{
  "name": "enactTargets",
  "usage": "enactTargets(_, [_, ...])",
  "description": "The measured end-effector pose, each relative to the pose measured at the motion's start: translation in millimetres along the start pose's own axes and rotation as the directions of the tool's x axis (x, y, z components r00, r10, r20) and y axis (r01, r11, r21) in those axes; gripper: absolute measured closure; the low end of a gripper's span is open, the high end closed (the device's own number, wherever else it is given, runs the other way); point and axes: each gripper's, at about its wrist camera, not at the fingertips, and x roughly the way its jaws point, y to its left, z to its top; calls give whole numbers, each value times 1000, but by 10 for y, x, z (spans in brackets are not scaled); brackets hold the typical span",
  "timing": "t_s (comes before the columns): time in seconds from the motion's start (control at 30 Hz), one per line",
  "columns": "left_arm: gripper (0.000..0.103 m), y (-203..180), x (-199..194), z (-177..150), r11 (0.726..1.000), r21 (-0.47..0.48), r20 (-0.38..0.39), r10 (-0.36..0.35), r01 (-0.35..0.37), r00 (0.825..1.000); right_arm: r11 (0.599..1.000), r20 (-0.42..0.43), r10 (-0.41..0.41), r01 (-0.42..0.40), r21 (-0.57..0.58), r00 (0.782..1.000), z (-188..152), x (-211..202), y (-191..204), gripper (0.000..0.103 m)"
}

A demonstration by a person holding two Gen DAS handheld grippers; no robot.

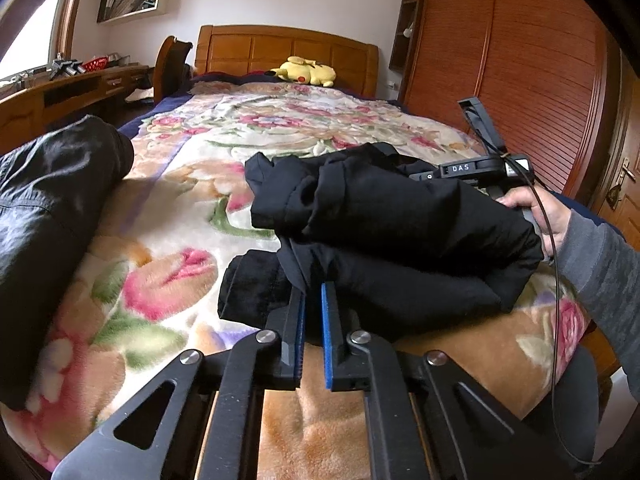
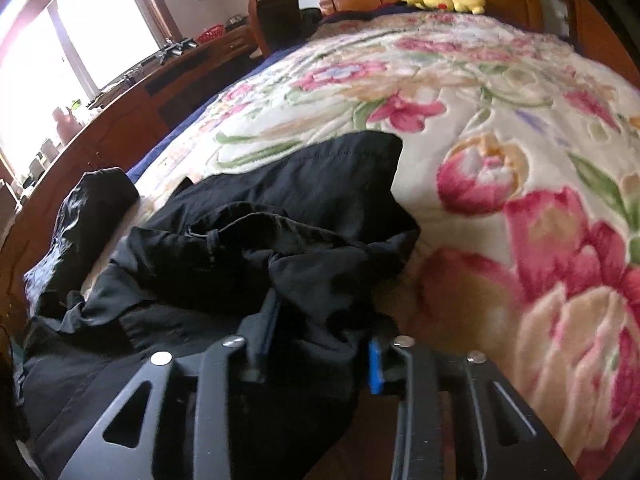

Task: Fold large clothes
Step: 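Lift the folded coat bundle with both grippers and carry it toward the desk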

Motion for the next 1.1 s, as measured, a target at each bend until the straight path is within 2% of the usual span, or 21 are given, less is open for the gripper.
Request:
enactTargets(0.17, [98,-15,-114,36,1000,-1,60,28,-28,998,996,102,-46,54,-70,994,5,-276,277,79])
enactTargets(0.37, [99,97,-318,134,997,-32,143,67,-63,987,976,181,-79,113,-186,980,15,-535,705,82])
enactTargets(0.57, [100,182,-559,357,996,-20,221,92,-89,971,961,206,-93,142,-236,974,46,-676,945,83])
enactTargets(0.93, [100,638,-704,665,987,7,253,156,-163,955,940,263,-106,183,-287,959,347,-685,1397,84])
enactTargets(1.1, [100,940,-837,806,976,11,277,208,-220,938,922,277,-103,197,-334,955,545,-578,1713,84])
